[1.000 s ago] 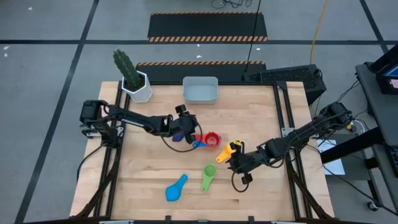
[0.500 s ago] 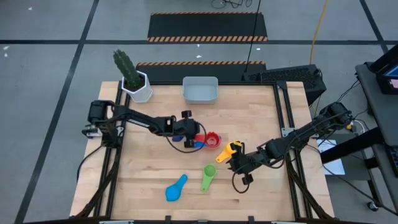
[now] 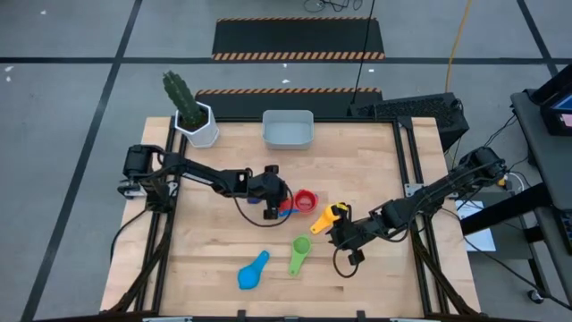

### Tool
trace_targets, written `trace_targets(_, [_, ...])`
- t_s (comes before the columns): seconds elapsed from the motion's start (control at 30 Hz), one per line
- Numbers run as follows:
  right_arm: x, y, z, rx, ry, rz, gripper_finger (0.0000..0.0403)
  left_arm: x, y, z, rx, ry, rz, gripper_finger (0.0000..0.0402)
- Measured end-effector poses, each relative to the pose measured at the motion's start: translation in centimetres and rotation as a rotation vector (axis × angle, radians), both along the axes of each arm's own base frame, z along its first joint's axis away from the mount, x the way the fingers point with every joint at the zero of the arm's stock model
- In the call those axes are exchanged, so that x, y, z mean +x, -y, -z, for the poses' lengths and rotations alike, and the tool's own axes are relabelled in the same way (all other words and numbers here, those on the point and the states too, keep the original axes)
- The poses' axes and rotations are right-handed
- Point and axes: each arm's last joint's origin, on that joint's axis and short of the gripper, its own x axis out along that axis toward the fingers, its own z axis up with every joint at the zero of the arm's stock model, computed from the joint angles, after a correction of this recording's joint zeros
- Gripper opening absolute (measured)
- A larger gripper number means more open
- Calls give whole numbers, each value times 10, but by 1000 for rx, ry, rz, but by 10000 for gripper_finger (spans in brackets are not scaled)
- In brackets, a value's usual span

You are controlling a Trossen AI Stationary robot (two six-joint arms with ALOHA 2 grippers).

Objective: Nest measuring cups in basket
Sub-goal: Stack the red measuring cup on top of the blue measuring cup

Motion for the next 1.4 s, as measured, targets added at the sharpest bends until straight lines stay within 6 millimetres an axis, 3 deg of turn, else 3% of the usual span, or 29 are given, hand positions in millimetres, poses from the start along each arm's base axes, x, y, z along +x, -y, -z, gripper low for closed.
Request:
trace_targets(0.4, [0,0,0,-2,1,-3,107,-8,1,1,-70,-66,-67,152])
trace_targets(0.67, [1,2,0,-46,20,24,107,-25,3,-51,-195,37,-248,152])
trace_targets(0.8, [2,5,0,-50,20,30,107,-30,28,-69,-214,102,-199,161])
trace_targets(0.97, [4,9,0,-59,20,37,107,-32,62,-73,-221,158,-188,217])
trace_targets(1.2, [8,20,-1,-123,32,49,107,-37,83,-73,-121,210,-257,340])
trace_targets(1.3, [10,25,-1,-187,49,75,107,-33,89,-63,-117,204,-284,386])
trace_targets(1.4, [11,29,-2,-232,60,91,107,-27,93,-47,-105,172,-284,393])
